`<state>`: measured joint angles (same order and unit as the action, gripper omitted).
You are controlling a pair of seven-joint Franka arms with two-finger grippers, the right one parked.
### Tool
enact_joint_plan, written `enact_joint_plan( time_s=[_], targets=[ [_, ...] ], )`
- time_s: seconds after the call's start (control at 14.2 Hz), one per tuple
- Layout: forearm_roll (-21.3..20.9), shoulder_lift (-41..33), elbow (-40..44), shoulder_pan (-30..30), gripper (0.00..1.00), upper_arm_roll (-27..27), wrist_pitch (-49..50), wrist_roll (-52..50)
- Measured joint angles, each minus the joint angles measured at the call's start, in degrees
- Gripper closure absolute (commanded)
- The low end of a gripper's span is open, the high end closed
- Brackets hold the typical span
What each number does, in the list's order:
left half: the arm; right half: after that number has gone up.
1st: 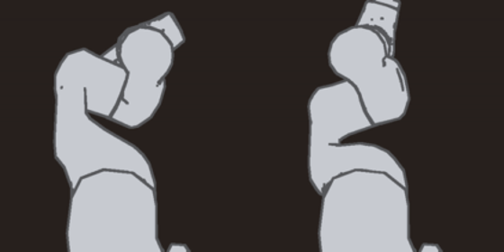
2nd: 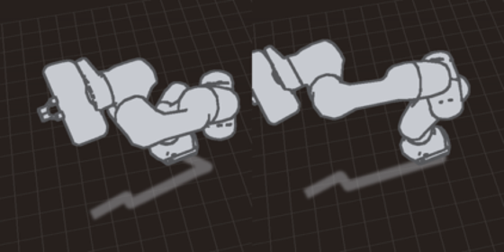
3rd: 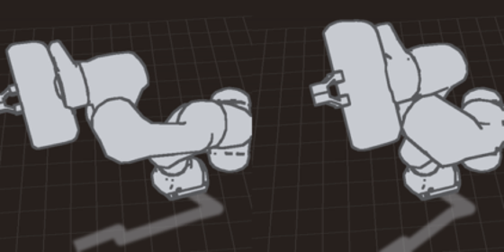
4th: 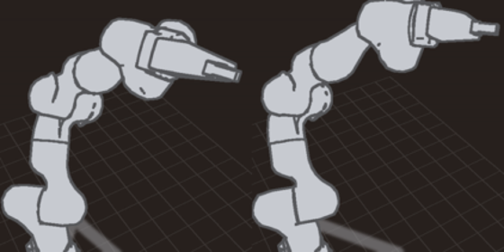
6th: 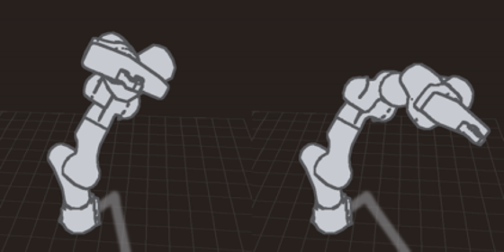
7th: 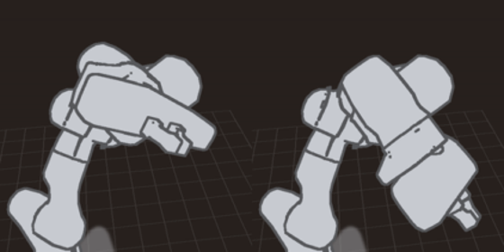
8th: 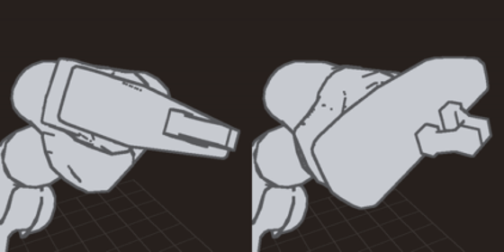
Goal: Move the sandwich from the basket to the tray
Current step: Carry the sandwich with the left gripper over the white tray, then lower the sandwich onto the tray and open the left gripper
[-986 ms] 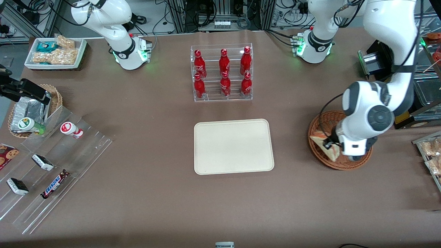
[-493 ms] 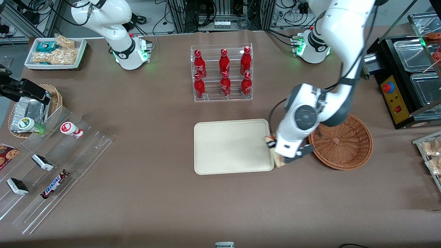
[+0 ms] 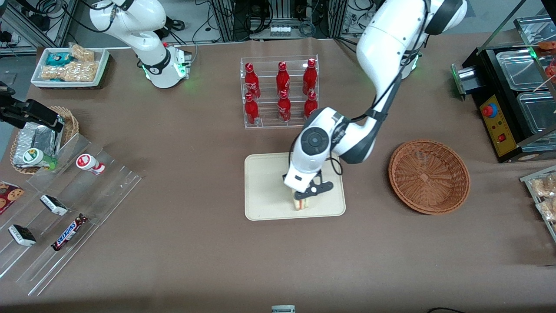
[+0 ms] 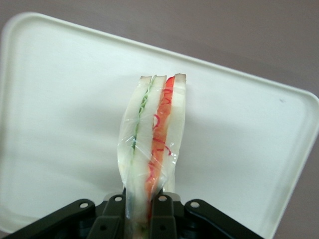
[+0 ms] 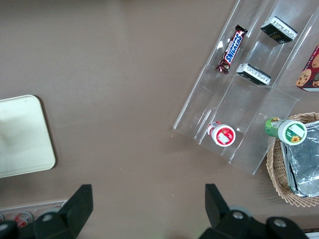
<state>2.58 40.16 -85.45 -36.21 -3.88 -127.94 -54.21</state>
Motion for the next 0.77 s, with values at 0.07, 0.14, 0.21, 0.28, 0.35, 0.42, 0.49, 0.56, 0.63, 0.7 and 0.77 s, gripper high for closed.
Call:
enact_joint_plan(
  time_s=[0.07, 0.14, 0.21, 0.28, 0.35, 0.42, 0.49, 0.56, 0.63, 0.7, 0.77],
  targets=[
    [-0.20, 0.37, 0.25, -0.50, 0.93, 0.01, -0.23, 0.33],
    [-0.40, 0.59, 0.33, -0.80, 0.93, 0.02, -0.45, 1.26],
    [-0.58, 0.70, 0.33, -1.04, 0.93, 0.02, -0.52, 2.34],
    [-0.94, 0.78, 0.33, -1.23, 0.93, 0.02, -0.52, 3.35],
    [-1.40, 0.82, 0.33, -1.31, 0.93, 0.02, -0.52, 4.30],
    [-1.56, 0.88, 0.33, -1.37, 0.91, 0.02, -0.51, 5.07],
    [-1.62, 0.99, 0.31, -1.46, 0.91, 0.02, -0.49, 5.61],
    [-1.66, 1.25, 0.30, -1.59, 0.89, 0.02, -0.48, 5.90],
    [-1.67, 1.55, 0.30, -1.77, 0.85, 0.02, -0.48, 6.07],
    [-1.67, 1.82, 0.30, -1.96, 0.69, 0.02, -0.48, 6.10],
    [-1.67, 2.00, 0.30, -2.11, 0.23, 0.02, -0.48, 6.09]
  ],
)
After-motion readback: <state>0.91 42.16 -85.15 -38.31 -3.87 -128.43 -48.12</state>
